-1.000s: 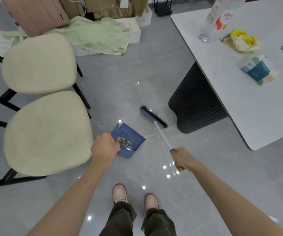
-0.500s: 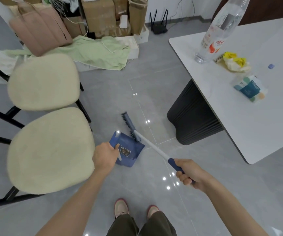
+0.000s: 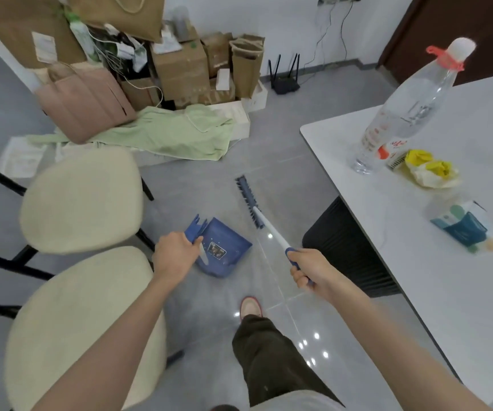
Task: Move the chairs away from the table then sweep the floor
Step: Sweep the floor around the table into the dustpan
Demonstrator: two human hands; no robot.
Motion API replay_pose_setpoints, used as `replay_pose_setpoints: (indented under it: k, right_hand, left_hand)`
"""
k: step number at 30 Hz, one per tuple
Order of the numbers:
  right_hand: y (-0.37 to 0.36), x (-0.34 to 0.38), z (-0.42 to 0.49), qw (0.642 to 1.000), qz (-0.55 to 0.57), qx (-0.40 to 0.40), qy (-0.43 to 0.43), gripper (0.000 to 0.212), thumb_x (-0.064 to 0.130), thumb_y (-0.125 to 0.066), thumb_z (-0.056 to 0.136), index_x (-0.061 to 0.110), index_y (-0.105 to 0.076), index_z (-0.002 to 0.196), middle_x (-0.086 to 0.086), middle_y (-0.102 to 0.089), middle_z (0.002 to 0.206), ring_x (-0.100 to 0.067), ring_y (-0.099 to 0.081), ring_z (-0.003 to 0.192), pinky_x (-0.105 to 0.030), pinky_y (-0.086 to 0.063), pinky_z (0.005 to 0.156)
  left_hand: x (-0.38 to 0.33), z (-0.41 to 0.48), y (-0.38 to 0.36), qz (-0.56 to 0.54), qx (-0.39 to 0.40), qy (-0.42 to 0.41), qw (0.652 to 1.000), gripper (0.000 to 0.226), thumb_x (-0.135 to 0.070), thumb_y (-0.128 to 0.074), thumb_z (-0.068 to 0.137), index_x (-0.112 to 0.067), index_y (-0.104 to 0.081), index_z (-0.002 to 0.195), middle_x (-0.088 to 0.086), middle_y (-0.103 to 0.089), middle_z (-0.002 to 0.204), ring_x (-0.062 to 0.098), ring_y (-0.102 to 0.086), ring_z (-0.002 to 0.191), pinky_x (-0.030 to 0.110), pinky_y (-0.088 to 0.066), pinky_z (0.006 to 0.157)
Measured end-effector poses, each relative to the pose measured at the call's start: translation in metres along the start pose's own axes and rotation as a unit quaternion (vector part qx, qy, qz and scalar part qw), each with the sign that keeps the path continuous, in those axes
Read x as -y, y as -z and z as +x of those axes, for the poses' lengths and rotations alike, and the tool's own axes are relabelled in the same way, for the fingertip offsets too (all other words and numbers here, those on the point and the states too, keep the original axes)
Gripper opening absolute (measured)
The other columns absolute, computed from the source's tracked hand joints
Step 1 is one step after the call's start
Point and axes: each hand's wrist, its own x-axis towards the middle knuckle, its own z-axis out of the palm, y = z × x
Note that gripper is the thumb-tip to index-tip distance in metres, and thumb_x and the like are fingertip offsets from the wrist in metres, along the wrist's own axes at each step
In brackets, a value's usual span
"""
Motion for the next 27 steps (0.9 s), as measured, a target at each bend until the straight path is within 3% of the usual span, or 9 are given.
replay_pose_setpoints:
  k: [4,15,19,23,27]
  right_hand:
    - [-0.002,0.071,0.036,0.998,0.056,0.026,-0.014,0.031,0.006,-0.038,0.099,0.017,-0.035,0.069,-0.001,-0.024,0.058,-0.002,-0.021,0.022,-0.008,-0.015,0.027]
    - [-0.029,0.245,0.135,0.989,0.143,0.034,-0.015,0.032,0.007,-0.039,0.097,0.016,-0.035,0.067,-0.001,-0.030,0.060,-0.003,-0.023,0.023,-0.009,-0.020,0.028]
    - [-0.042,0.307,0.176,0.981,0.193,0.013,-0.006,0.033,0.008,-0.040,0.098,0.015,-0.035,0.066,-0.001,-0.030,0.059,-0.004,-0.023,0.023,-0.009,-0.020,0.028]
    - [-0.052,0.377,0.224,0.964,0.262,-0.040,0.009,0.033,0.008,-0.041,0.097,0.014,-0.035,0.066,-0.002,-0.028,0.060,-0.003,-0.022,0.023,-0.009,-0.019,0.028]
    - [-0.044,0.436,0.263,0.949,0.301,-0.091,0.018,0.030,0.010,-0.041,0.098,0.015,-0.037,0.069,-0.002,-0.028,0.060,-0.002,-0.022,0.022,-0.009,-0.018,0.028]
  left_hand:
    - [-0.045,0.052,0.023,0.000,-0.014,-0.010,1.000,0.038,-0.038,-0.060,0.088,-0.001,-0.070,0.091,0.022,-0.070,0.091,0.039,-0.065,0.089,0.035,-0.049,0.071]
    - [-0.144,0.226,0.071,0.007,-0.011,-0.049,0.999,0.039,-0.035,-0.060,0.090,0.003,-0.067,0.084,0.022,-0.070,0.085,0.036,-0.065,0.083,0.029,-0.038,0.062]
    - [-0.183,0.306,0.080,0.019,0.007,-0.113,0.993,0.035,-0.031,-0.059,0.091,0.003,-0.068,0.091,0.020,-0.070,0.088,0.032,-0.063,0.078,0.027,-0.035,0.063]
    - [-0.229,0.402,0.086,0.054,0.047,-0.195,0.978,0.032,-0.032,-0.057,0.093,-0.006,-0.069,0.105,0.021,-0.071,0.090,0.035,-0.066,0.084,0.028,-0.037,0.062]
    - [-0.286,0.478,0.091,0.053,0.095,-0.221,0.969,0.033,-0.034,-0.059,0.090,-0.004,-0.071,0.090,0.017,-0.071,0.086,0.031,-0.066,0.082,0.025,-0.036,0.062]
